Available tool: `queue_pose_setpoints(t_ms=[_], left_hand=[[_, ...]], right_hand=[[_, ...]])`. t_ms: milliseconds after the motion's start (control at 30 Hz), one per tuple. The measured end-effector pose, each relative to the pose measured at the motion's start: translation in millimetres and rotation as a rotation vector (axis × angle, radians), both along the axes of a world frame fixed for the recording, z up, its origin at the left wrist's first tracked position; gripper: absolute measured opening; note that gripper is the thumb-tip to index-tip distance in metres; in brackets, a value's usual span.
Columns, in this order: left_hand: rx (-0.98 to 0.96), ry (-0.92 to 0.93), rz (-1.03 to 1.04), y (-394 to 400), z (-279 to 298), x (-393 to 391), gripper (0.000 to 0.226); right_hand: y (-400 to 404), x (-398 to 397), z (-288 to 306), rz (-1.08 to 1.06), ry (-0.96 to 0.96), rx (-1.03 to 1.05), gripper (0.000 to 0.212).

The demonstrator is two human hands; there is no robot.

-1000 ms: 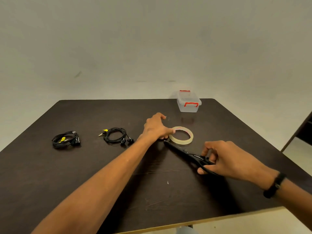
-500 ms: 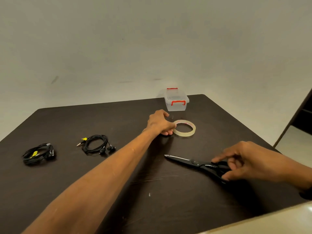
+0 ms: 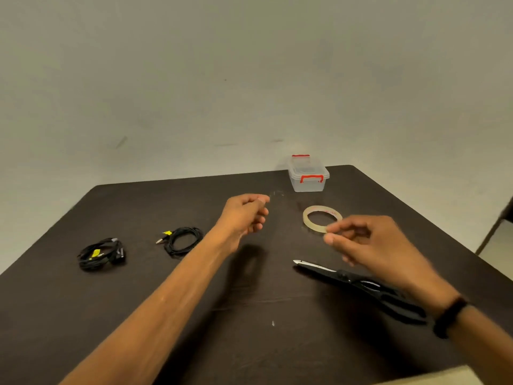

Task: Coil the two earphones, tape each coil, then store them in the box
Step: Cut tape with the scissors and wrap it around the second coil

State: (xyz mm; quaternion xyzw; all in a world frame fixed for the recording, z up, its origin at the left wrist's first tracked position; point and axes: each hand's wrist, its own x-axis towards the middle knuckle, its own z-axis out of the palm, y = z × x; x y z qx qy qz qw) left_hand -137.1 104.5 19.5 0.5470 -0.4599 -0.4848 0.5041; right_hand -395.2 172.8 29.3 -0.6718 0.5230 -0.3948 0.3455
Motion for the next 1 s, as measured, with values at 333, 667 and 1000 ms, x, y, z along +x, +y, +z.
queue_pose_setpoints(t_ms=[333, 667, 1000], left_hand=[[0.119, 0.32, -0.018, 56.2, -0.4, 107.1, 0.021], [0.055, 0.063, 0.121, 46.4, -7.4, 163.6, 0.027], [-0.225, -0.978, 0.301, 44.4, -0.1, 183.9, 0.025]], right_hand=[[-47.4, 179.1, -5.4, 0.14, -0.147, -0.169, 0.07], [-66.7, 232.6, -23.2, 0.1, -0.257, -0.151, 0.031], [-85.2, 235.1, -43.5, 0.065, -0.323, -0.113, 0.039]])
